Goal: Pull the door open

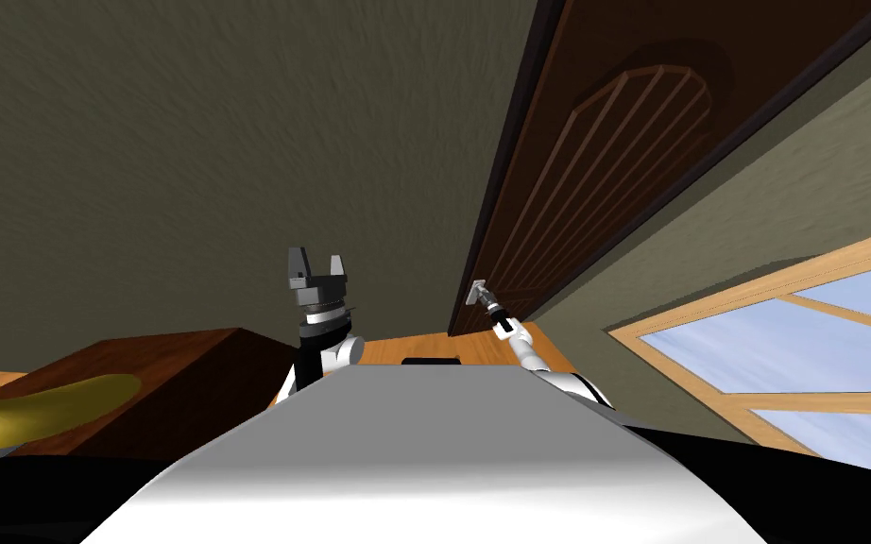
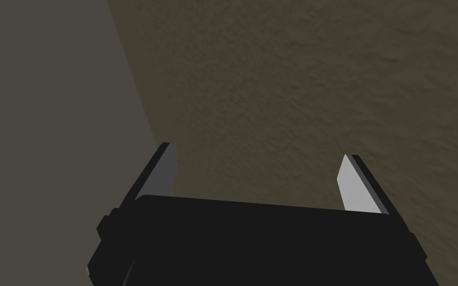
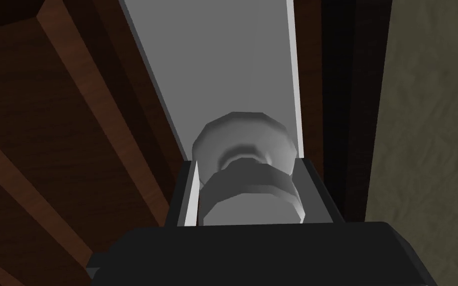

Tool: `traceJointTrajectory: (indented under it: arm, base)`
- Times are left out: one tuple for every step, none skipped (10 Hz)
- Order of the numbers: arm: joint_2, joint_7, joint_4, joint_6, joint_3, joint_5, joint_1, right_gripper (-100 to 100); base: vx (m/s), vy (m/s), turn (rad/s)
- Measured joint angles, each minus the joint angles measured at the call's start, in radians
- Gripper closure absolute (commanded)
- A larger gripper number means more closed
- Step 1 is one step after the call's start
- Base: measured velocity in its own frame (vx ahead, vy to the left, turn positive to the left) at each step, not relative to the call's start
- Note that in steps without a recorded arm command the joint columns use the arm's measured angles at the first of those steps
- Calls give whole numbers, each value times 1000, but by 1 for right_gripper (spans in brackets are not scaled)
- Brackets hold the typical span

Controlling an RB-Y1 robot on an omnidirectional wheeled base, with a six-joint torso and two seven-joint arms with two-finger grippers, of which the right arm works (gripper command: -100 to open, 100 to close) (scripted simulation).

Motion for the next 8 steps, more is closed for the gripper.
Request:
traceJointTrajectory:
  arm:
    - [2, -20, 14, -3, -1, -17, -8, 100]
    - [0, -46, 17, -4, -1, -35, -10, 100]
    - [3, -69, 16, -4, -1, -53, -10, 100]
    - [6, -95, 7, 1, 1, -71, -5, 100]
    - [6, -124, -3, 8, 3, -92, -1, 100]
    - [9, -140, 8, 7, 4, -102, -9, 100]
    - [9, -162, -1, 10, 5, -117, -2, 100]
    - [8, -188, 7, 11, 4, -137, -8, 100]
  base:
    - [-66, -65, 136]
    - [-78, -99, 130]
    - [-71, -91, 156]
    - [-73, -88, 161]
    - [-44, -55, 63]
    - [-31, -47, 94]
    - [-56, -59, 146]
    - [-79, -68, 158]
